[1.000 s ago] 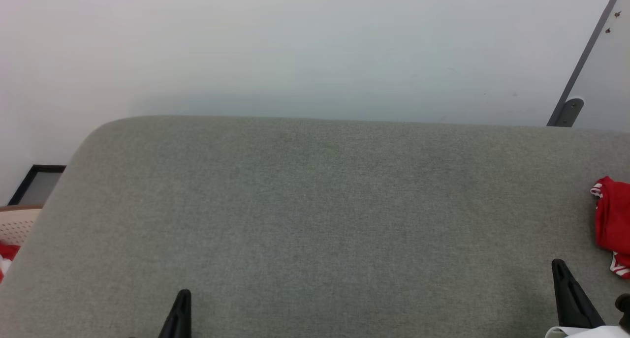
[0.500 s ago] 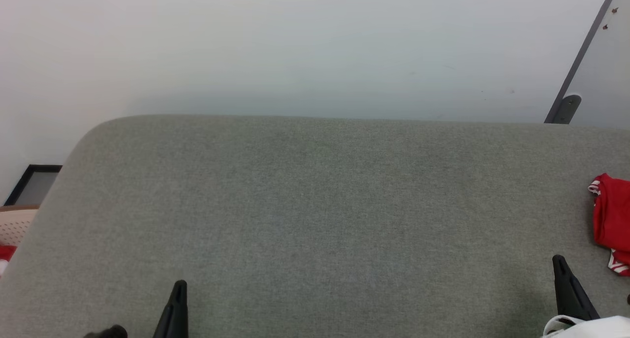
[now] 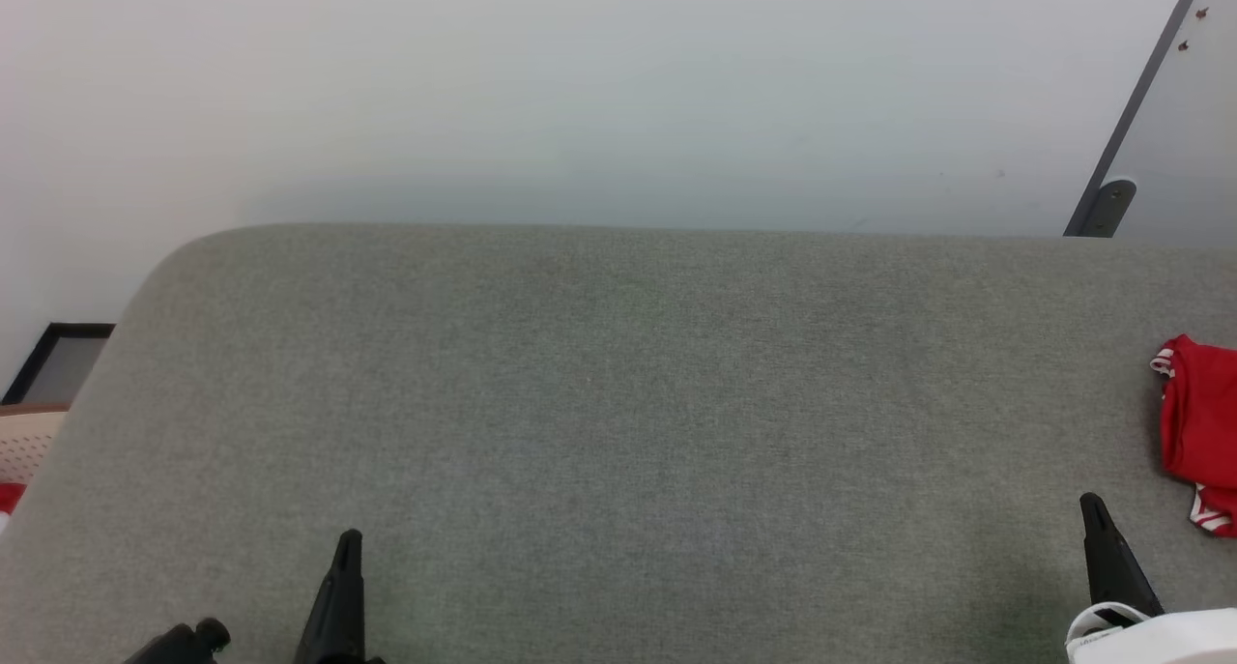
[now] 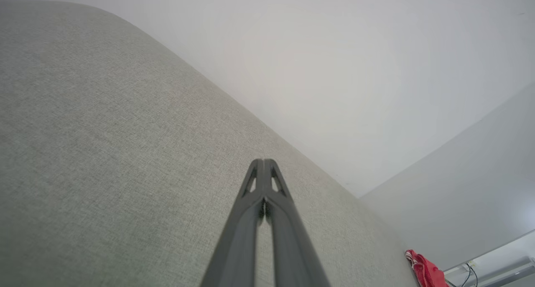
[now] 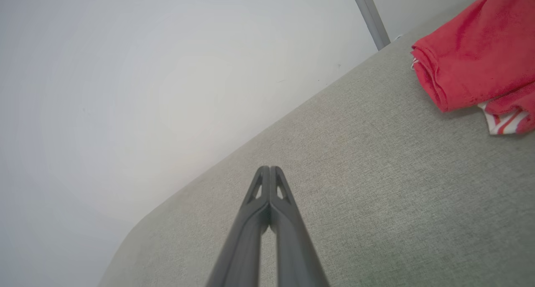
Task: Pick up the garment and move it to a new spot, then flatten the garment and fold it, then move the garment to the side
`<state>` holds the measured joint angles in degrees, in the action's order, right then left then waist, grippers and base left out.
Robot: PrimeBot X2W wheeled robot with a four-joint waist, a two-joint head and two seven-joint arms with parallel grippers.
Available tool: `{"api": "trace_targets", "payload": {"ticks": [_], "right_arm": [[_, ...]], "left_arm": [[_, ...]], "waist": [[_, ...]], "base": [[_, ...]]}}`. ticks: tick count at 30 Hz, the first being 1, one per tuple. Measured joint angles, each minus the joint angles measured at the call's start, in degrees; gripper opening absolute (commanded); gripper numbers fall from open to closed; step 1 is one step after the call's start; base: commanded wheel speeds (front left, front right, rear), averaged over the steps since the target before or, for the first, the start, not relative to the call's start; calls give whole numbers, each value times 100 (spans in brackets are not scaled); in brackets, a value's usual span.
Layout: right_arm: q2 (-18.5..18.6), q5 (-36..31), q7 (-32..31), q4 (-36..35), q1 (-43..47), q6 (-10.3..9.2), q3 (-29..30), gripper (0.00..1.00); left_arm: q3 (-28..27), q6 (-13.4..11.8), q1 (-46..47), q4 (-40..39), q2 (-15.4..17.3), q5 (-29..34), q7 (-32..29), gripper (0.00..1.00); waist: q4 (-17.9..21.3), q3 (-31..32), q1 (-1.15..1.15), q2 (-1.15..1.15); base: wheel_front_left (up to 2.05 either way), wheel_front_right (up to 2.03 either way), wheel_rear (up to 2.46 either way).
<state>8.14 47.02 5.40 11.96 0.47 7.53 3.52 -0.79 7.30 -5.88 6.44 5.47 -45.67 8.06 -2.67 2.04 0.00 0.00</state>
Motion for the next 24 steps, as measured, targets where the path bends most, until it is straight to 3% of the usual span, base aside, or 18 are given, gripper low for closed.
{"api": "trace_targets", "payload": {"ticks": [24], "right_arm": [[-179,1545,-414,70,-228,0,107,0]], "left_arm": [[-98,0,376,245,-10,-1664,-411,0]], "waist": [[69,-57,0,0]], "base": [[0,0,0]]}}
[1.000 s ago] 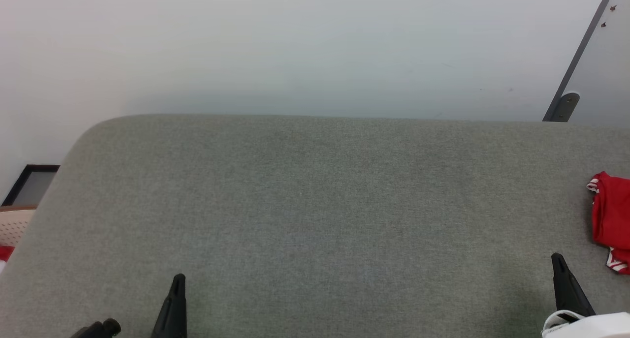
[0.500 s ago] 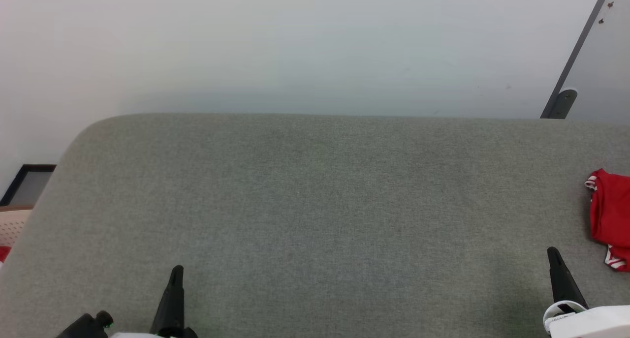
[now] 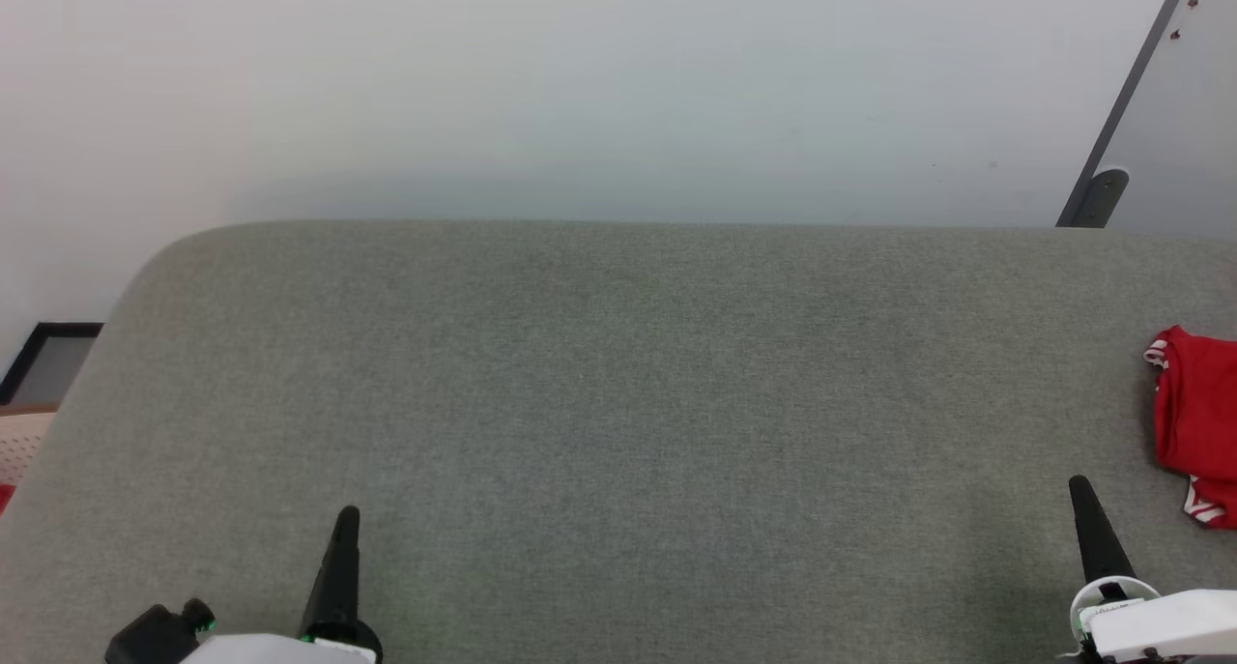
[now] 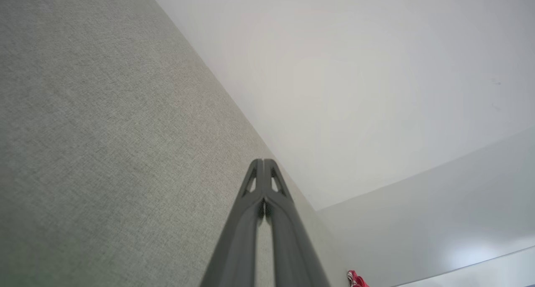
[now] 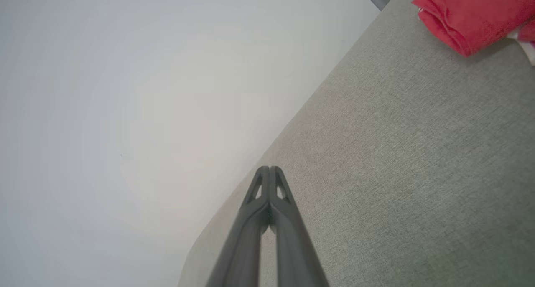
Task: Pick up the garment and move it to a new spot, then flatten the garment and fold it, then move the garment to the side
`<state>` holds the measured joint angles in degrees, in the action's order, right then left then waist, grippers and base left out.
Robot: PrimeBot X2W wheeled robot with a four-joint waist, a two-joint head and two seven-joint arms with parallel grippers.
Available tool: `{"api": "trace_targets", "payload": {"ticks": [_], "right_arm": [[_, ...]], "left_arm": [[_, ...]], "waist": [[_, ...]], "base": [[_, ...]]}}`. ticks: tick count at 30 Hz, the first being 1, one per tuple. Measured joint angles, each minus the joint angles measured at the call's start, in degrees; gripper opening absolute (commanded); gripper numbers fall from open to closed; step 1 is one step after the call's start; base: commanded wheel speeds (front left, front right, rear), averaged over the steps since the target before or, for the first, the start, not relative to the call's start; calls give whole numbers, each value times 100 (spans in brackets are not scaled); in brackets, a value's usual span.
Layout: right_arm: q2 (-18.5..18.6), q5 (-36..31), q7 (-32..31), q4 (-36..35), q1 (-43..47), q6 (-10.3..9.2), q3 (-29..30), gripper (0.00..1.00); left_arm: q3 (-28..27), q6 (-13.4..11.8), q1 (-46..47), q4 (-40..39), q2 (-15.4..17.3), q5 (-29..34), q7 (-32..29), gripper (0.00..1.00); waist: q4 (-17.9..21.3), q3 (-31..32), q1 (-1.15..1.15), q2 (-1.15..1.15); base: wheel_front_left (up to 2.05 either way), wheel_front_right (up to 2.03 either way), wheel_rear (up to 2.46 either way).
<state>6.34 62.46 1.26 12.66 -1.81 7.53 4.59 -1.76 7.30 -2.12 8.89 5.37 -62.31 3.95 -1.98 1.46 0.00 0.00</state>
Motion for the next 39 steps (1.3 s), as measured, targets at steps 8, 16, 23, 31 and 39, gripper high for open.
{"api": "trace_targets", "payload": {"ticks": [8,16,23,31,39], "right_arm": [[-47,455,-116,19,-35,0,33,0],[-102,856,-230,38,-110,0,57,0],[-134,1195,-312,52,-164,0,76,0],[-177,1549,-408,70,-229,0,92,0],[-214,1887,-490,85,-249,-1,118,0]], "left_arm": [[-35,0,117,80,-8,-485,-142,0],[-68,0,220,145,-19,-913,-244,0],[-100,0,321,207,-34,-1270,-350,0],[-140,0,422,267,-48,-1646,-469,0],[-176,0,503,325,-66,-1998,-571,0]], "waist": [[23,-19,0,0],[46,-38,0,0],[66,-55,0,0],[89,-74,0,0],[112,-93,0,0]], "base": [[0,0,0],[0,0,0],[0,0,0],[0,0,0],[0,0,0]]}}
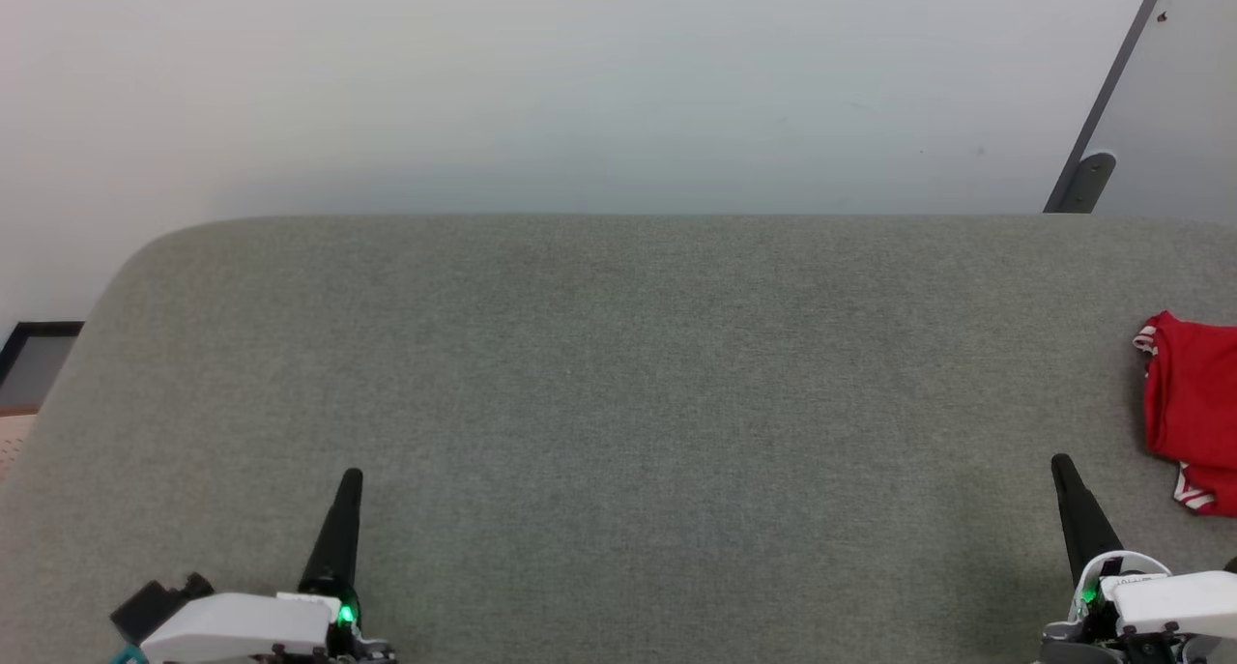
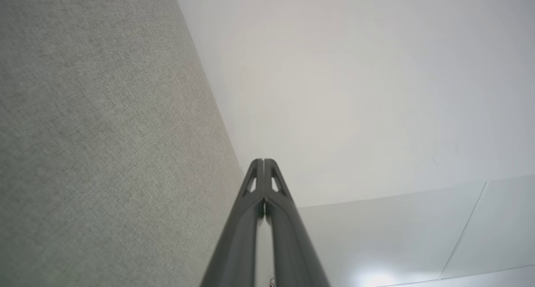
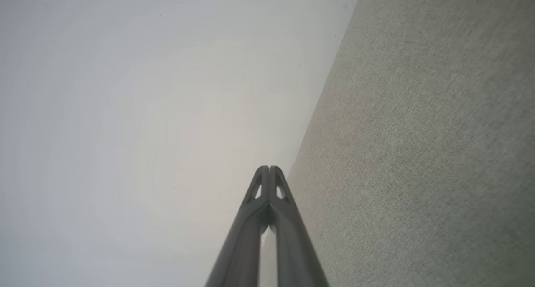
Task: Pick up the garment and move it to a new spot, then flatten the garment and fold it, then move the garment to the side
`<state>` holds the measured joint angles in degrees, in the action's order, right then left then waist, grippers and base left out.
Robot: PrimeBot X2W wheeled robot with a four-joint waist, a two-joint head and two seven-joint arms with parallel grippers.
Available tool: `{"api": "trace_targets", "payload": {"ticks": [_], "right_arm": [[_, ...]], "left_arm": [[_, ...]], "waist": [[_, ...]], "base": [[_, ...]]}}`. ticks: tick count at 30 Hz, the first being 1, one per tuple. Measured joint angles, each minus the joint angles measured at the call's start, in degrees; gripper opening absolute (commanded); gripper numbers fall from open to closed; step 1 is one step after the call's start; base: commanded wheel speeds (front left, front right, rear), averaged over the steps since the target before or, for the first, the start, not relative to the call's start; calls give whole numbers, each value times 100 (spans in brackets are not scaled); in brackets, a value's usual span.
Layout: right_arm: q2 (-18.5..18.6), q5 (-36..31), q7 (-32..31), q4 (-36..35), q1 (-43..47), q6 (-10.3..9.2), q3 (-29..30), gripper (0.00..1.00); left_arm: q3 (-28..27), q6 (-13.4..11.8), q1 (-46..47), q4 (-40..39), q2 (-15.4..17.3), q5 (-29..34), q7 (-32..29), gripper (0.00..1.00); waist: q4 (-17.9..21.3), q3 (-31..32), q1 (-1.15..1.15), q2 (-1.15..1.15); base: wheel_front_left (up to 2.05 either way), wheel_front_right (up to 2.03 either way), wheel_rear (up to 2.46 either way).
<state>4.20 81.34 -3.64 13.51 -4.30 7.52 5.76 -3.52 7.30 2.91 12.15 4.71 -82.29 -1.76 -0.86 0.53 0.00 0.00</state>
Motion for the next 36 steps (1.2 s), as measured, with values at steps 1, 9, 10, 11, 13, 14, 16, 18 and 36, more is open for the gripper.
{"api": "trace_targets", "payload": {"ticks": [1,9,10,11,13,14,16,18,36], "right_arm": [[-4,42,-8,3,-10,0,3,0],[-48,353,-97,21,-70,0,30,0],[-55,391,-102,23,-75,0,32,0],[-58,425,-120,24,-79,0,34,0],[-64,489,-145,26,-94,0,37,0],[-68,513,-147,27,-98,0,40,0],[-78,612,-169,30,-98,0,43,0],[-85,690,-190,34,-103,0,47,0],[-126,1096,-293,54,-190,0,79,0]], "left_arm": [[-3,1,17,4,-2,-42,-10,0],[-40,1,92,59,-21,-366,-110,0],[-44,1,104,65,-23,-409,-125,0],[-49,1,120,75,-25,-447,-131,0],[-57,1,146,86,-29,-511,-162,0],[-60,1,153,92,-31,-557,-174,0],[-68,1,162,109,-33,-642,-186,0],[-79,1,184,119,-36,-712,-222,0],[-141,1,300,190,-67,-1141,-359,0]], "waist": [[3,-2,0,0],[26,-21,0,0],[29,-24,0,0],[32,-26,0,0],[37,-31,0,0],[40,-33,0,0],[46,-38,0,0],[52,-43,0,0],[86,-71,0,0]], "base": [[0,0,0],[0,0,0],[0,0,0],[0,0,0],[0,0,0],[0,0,0],[0,0,0],[0,0,0],[0,0,0]]}}
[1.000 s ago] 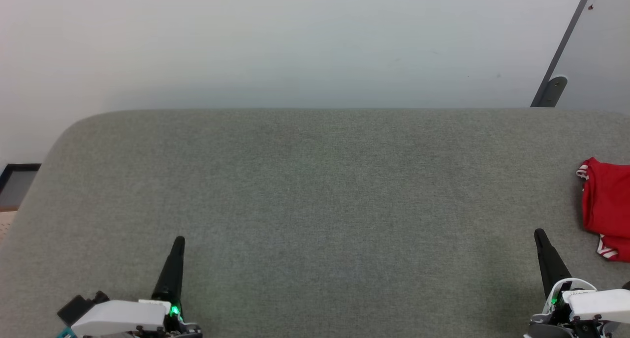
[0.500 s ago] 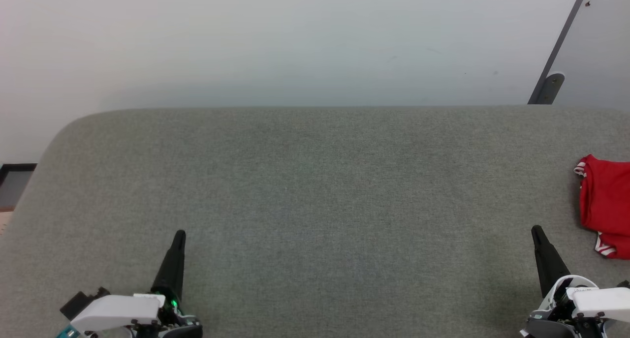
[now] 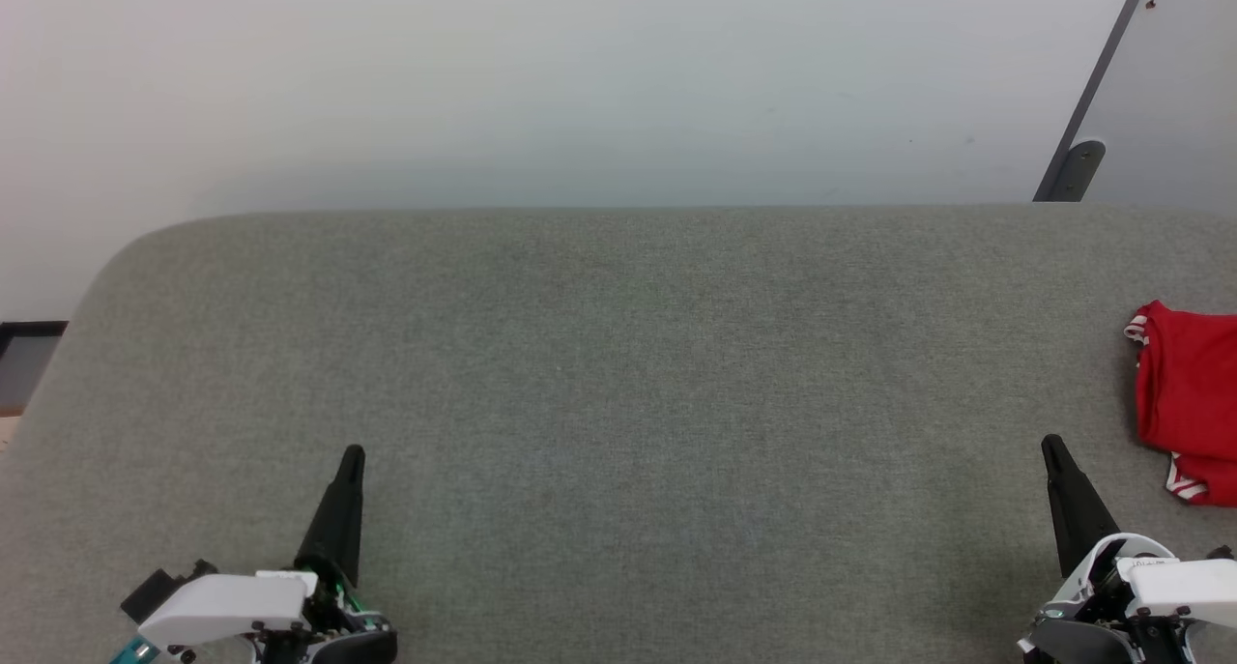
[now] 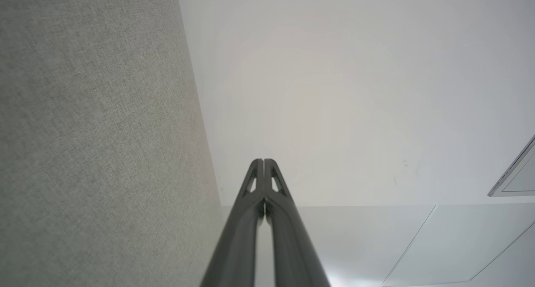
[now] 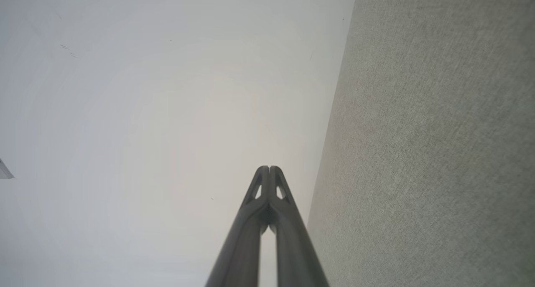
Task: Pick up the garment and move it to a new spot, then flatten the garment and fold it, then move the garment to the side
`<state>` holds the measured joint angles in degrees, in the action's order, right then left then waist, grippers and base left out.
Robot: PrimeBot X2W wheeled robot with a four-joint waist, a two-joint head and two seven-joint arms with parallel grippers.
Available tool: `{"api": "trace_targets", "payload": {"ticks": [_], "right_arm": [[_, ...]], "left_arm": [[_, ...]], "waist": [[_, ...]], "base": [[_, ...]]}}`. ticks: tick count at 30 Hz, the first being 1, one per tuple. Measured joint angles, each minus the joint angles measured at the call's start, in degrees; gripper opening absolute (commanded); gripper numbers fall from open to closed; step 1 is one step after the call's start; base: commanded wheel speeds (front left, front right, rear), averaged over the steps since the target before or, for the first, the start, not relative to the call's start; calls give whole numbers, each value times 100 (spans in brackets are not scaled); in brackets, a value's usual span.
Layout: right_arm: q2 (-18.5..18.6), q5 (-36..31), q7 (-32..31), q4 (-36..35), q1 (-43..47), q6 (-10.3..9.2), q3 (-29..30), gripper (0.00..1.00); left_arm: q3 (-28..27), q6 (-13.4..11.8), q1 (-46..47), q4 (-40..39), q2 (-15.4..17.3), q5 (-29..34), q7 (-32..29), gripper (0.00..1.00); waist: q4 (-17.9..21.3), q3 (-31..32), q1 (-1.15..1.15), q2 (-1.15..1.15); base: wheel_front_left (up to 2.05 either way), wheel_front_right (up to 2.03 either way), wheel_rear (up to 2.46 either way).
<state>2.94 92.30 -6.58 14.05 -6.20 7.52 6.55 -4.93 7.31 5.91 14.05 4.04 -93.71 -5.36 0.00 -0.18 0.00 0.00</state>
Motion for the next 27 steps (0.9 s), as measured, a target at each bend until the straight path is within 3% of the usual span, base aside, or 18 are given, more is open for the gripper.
{"api": "trace_targets", "payload": {"ticks": [27], "right_arm": [[0,0,0,0,0,0,0,0]], "left_arm": [[-48,0,0,1,-32,27,-25,0]], "waist": [[0,0,0,0]], "base": [[0,0,0]]}}
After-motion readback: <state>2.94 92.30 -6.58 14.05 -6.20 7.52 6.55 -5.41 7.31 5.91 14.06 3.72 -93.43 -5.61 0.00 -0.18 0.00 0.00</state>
